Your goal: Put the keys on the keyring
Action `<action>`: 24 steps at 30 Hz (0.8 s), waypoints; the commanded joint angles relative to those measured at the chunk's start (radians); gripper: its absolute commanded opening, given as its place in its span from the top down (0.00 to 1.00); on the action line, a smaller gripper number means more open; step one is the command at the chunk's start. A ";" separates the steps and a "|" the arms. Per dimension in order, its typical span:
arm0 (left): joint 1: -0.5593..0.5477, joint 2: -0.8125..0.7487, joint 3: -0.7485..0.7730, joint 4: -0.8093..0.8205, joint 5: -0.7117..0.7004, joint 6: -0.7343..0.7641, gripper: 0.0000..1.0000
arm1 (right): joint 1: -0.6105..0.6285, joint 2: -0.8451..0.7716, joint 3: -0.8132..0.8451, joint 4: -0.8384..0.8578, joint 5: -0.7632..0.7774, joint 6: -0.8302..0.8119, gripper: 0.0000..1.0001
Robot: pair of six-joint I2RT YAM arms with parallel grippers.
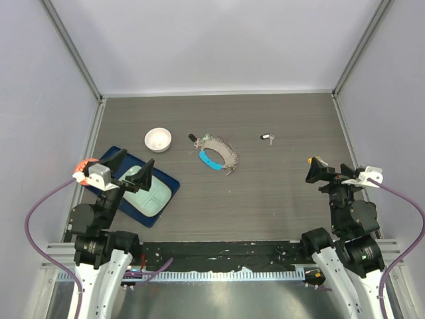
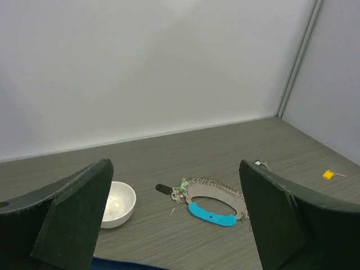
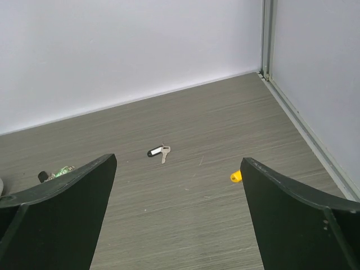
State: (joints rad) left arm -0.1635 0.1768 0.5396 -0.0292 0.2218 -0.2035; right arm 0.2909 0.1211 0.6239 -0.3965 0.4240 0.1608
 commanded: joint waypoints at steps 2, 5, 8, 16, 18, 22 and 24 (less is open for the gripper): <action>-0.002 -0.029 0.014 -0.017 -0.087 -0.033 0.00 | 0.004 0.035 0.020 0.042 -0.060 0.009 0.00; -0.002 -0.066 0.014 -0.050 -0.203 -0.075 0.00 | 0.004 0.107 0.048 0.038 -0.137 0.039 0.00; -0.002 -0.123 0.016 -0.084 -0.257 -0.077 0.00 | 0.004 0.210 0.074 0.030 -0.206 0.075 0.00; -0.004 -0.212 0.008 -0.138 -0.282 -0.068 0.00 | 0.004 0.541 0.134 0.019 -0.505 0.106 0.00; -0.004 -0.223 0.000 -0.146 -0.298 -0.071 0.00 | 0.004 0.673 0.161 0.019 -0.566 0.137 0.00; -0.005 -0.221 0.010 -0.170 -0.308 -0.091 0.00 | 0.008 0.891 0.218 0.037 -0.669 0.160 0.00; -0.004 -0.218 0.008 -0.170 -0.302 -0.096 0.00 | 0.033 0.957 0.232 0.064 -0.660 0.161 0.00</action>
State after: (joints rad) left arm -0.1638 0.0097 0.5396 -0.1848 -0.0635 -0.2768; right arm 0.2943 0.9745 0.7982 -0.3809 -0.1310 0.2890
